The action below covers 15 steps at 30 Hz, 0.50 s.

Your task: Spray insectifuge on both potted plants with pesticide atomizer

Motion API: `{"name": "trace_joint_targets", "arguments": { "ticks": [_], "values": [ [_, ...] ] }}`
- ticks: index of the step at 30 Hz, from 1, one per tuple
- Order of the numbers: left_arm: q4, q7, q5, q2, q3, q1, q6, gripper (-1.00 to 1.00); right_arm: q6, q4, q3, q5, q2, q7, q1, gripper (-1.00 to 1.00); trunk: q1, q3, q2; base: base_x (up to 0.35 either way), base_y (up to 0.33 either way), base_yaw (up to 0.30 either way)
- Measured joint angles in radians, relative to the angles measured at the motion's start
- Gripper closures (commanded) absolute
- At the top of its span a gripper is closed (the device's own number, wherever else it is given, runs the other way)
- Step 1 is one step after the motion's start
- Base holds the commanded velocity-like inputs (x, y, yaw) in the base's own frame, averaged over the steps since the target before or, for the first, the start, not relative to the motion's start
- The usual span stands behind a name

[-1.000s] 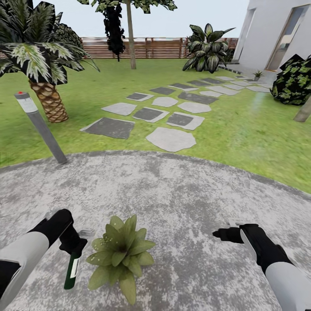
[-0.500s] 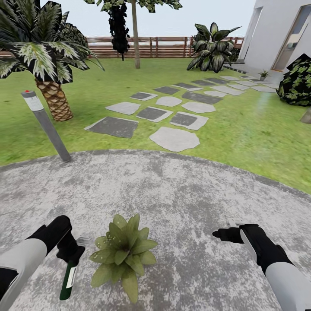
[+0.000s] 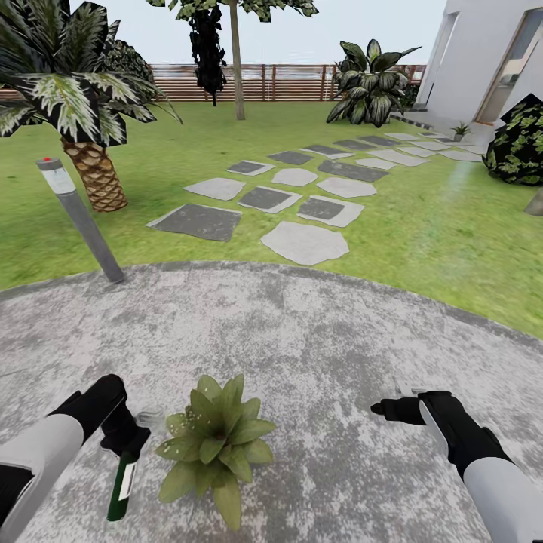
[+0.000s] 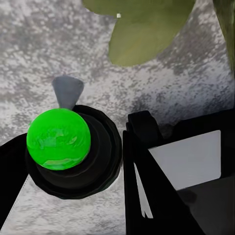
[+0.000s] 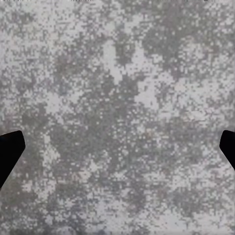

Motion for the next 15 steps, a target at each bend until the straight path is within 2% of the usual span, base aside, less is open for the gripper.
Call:
{"name": "trace_joint_targets", "arguments": {
  "ticks": [4, 11, 15],
  "values": [
    [0.000, 0.001, 0.000, 0.000, -0.002, -0.004, -0.001, 1.00, 0.000, 0.000, 0.000, -0.001, 0.000, 0.000, 0.000, -1.00, 0.000, 0.000, 0.000, 0.104, 0.000, 0.000],
    [0.000, 0.000, -0.002, -0.002, -0.003, 0.001, -0.002, 1.00, 0.000, 0.000, 0.000, 0.000, 0.000, 0.000, 0.000, -1.00, 0.000, 0.000, 0.000, 0.011, 0.000, 0.000],
    [0.000, 0.000, -0.004, 0.002, -0.004, 0.033, -0.003, 1.00, 0.000, 0.000, 0.000, 0.000, 0.000, 0.000, 0.000, -1.00, 0.000, 0.000, 0.000, 0.000, 0.000, 0.000]
  ]
}}
